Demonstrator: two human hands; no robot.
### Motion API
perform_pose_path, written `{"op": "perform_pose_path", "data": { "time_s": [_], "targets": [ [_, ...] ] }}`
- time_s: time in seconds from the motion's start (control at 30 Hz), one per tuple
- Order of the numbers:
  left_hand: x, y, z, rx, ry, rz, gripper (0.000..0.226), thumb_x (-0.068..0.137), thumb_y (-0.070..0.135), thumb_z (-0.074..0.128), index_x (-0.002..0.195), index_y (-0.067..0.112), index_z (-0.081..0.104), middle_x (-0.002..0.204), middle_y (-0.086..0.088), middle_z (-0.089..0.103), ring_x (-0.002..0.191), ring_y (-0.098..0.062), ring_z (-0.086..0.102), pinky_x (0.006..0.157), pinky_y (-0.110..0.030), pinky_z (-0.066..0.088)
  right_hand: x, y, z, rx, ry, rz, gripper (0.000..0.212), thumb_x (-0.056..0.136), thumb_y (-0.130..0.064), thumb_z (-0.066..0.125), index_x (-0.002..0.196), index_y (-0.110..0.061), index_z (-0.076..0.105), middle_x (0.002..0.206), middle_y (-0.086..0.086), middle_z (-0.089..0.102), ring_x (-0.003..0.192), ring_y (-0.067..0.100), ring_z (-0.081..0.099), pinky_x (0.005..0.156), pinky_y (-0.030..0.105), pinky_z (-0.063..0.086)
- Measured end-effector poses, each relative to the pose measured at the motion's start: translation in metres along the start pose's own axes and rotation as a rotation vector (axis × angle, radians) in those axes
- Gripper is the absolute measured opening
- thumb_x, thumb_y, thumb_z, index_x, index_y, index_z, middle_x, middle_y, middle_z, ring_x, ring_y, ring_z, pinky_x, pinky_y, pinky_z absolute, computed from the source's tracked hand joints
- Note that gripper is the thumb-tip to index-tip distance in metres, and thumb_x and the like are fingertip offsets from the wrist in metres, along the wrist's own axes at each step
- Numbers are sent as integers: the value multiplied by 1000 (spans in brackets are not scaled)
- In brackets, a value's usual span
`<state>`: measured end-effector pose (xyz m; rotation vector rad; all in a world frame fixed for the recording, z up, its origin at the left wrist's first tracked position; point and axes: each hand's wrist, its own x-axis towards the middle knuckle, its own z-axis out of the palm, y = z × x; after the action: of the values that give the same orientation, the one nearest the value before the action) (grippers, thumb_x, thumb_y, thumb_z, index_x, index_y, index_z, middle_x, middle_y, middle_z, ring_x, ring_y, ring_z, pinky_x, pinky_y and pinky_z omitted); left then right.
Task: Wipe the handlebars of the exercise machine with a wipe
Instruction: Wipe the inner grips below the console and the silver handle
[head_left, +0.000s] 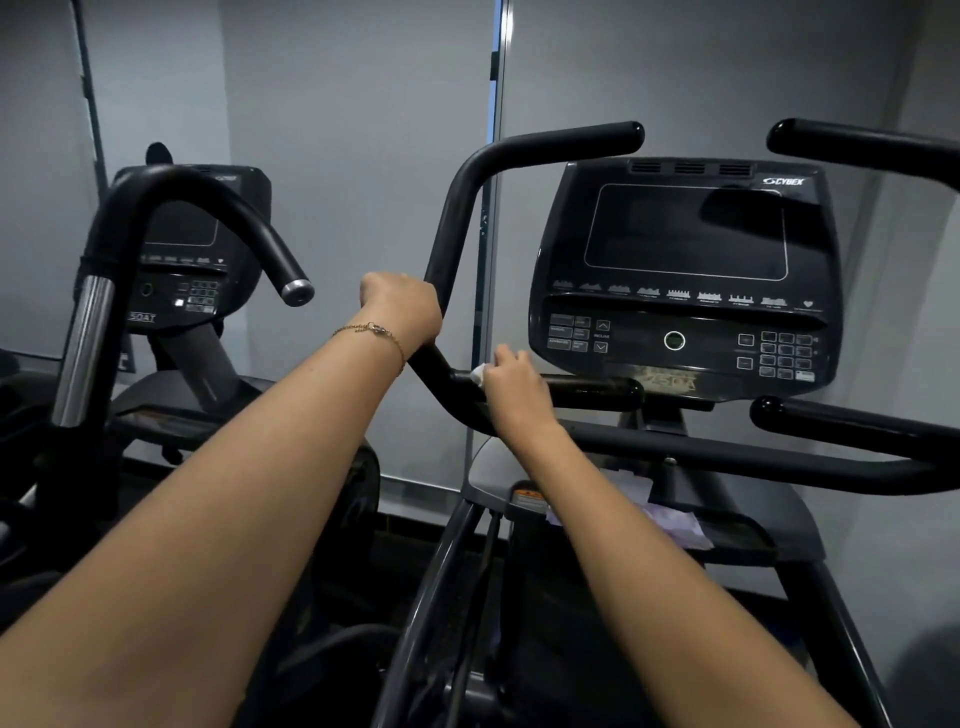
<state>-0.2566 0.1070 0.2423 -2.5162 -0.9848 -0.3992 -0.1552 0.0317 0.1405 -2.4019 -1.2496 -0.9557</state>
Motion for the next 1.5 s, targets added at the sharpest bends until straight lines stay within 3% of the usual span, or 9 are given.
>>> {"op": "perform_pose_path", "data": {
  "time_s": [0.13,0.33,0.47,0.63,0.83,1.1,1.23,1.37,1.5],
  "targets": [
    [3,-2,1,7,8,19,27,92,14,48,117,14,55,102,-3,56,85,-20,49,52,-23,24,-15,25,-13,-52,32,10,25,88,4,51,110,-5,60,110,10,46,101,27,45,67,27,33],
    [6,-4,2,-15,8,31,25,91,17,54,115,15,56,87,2,49,78,-19,45,52,-24,24,-3,28,-20,31,45,272,24,96,-8,44,108,3,61,117,15,52,109,31,46,76,32,40],
    [6,-7,2,-50,-9,28,24,89,23,59,112,15,56,69,2,41,72,-18,45,49,-24,21,24,0,3,105,15,156,25,93,-2,45,110,1,63,111,14,56,107,30,47,79,33,41],
    [10,-12,2,-82,-35,30,30,88,28,62,113,14,55,89,-1,50,82,-20,46,71,-30,33,27,-34,24,176,62,137,22,91,2,46,102,2,65,103,15,54,100,32,48,66,29,33],
    [10,-14,2,-110,-35,55,31,88,30,61,114,14,54,87,0,50,83,-20,47,73,-30,33,27,-29,10,62,-21,104,17,89,1,50,102,3,60,105,15,55,103,32,51,68,33,36],
    [14,-20,2,-163,-70,64,36,85,35,65,114,16,55,92,-2,52,86,-23,50,74,-31,39,54,-28,7,881,-89,411,18,89,-5,55,93,-2,73,89,15,71,77,19,62,66,26,45],
    [15,-21,1,-195,-95,62,38,83,36,67,114,16,56,93,-2,52,91,-24,52,77,-33,40,40,-23,8,534,-120,176,21,83,1,50,79,-2,71,78,17,66,81,31,63,74,33,51],
    [15,-19,1,-200,-93,58,40,84,35,66,116,15,54,95,-3,52,96,-25,54,77,-33,39,38,-12,-7,111,-138,12,14,85,-2,50,74,6,55,76,14,45,92,35,55,65,32,34],
    [14,-21,2,-195,-98,66,40,84,36,66,116,14,55,96,-3,52,101,-27,56,79,-34,40,19,26,-29,22,-97,140,18,88,-9,52,92,4,63,97,19,57,95,34,56,67,31,35]
  ]
}}
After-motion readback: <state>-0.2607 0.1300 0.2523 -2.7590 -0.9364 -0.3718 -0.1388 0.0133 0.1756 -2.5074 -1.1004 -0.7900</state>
